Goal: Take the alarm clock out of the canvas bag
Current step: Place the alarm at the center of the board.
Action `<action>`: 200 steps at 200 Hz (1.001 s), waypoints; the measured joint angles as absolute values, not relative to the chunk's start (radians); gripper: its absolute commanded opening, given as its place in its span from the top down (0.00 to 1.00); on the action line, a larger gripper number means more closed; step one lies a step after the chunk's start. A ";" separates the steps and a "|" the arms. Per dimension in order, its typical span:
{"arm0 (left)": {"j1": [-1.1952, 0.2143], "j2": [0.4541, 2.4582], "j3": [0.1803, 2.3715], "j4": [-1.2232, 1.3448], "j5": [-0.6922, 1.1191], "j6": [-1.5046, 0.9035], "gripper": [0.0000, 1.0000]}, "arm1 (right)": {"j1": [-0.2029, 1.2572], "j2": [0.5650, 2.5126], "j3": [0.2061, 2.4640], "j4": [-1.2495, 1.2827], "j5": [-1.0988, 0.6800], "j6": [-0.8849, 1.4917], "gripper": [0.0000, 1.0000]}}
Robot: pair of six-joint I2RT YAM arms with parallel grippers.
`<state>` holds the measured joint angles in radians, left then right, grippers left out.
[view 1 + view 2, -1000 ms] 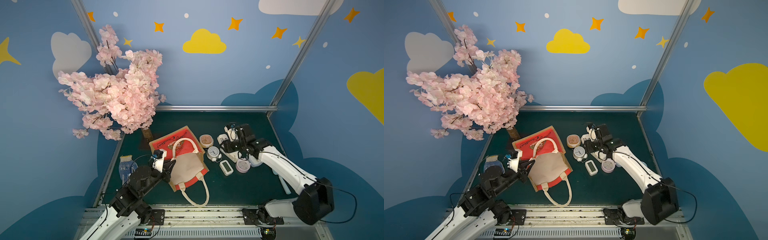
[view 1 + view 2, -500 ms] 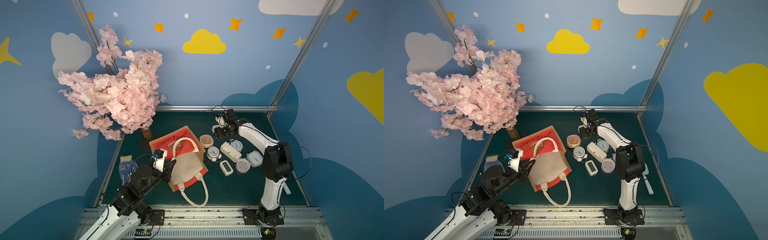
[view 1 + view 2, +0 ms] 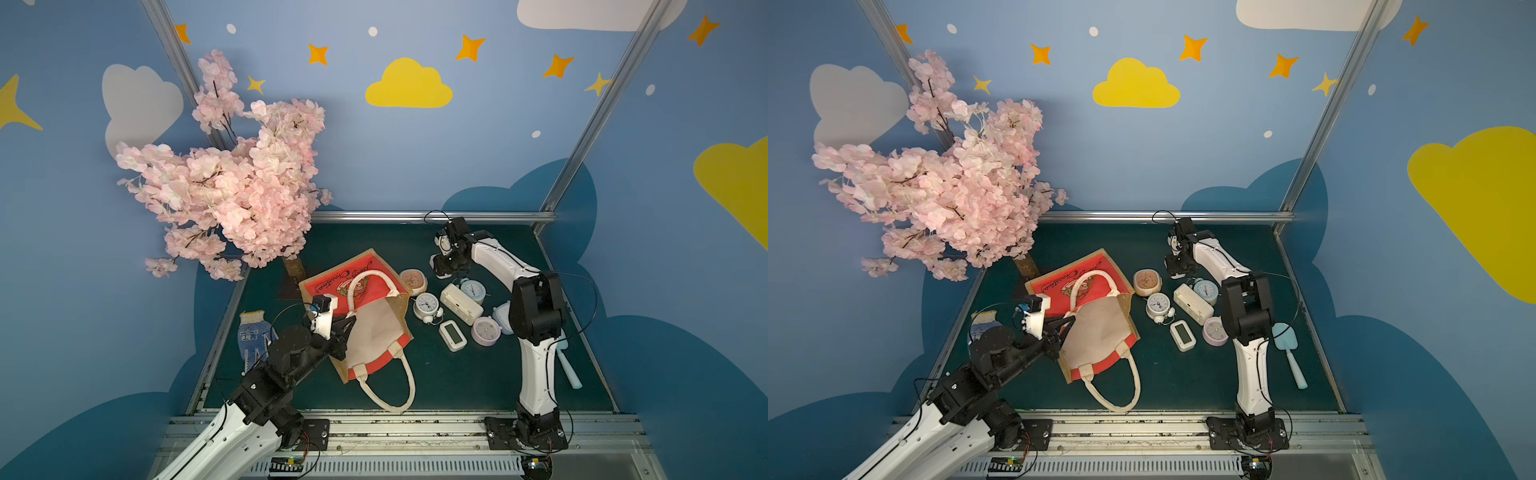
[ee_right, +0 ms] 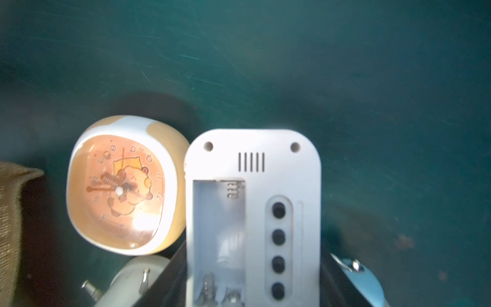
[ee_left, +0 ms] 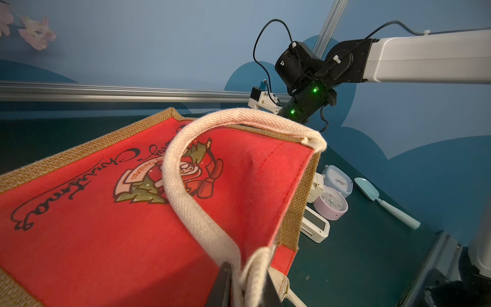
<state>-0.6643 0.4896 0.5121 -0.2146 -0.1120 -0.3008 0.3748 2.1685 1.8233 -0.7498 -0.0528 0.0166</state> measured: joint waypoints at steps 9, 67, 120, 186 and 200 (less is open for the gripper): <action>-0.664 0.490 0.512 -0.215 -0.112 -0.301 0.82 | 0.375 2.185 1.839 -0.760 -0.053 0.014 0.56; -0.664 0.452 0.512 -0.219 -0.123 -0.302 0.82 | 0.375 2.275 1.909 -0.820 -0.038 -0.008 0.53; -0.664 0.450 0.512 -0.223 -0.126 -0.301 0.82 | 0.375 2.304 1.914 -0.844 -0.025 -0.025 0.38; -0.664 0.477 0.512 -0.220 -0.129 -0.301 0.81 | 0.375 2.297 1.890 -0.826 -0.043 -0.027 0.20; -0.664 0.482 0.512 -0.214 -0.130 -0.302 0.80 | 0.375 2.288 1.879 -0.819 -0.047 -0.026 0.19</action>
<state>-0.6643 0.4820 0.5121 -0.2142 -0.1295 -0.3016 0.3748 2.2879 1.8786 -0.8188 -0.0471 -0.0261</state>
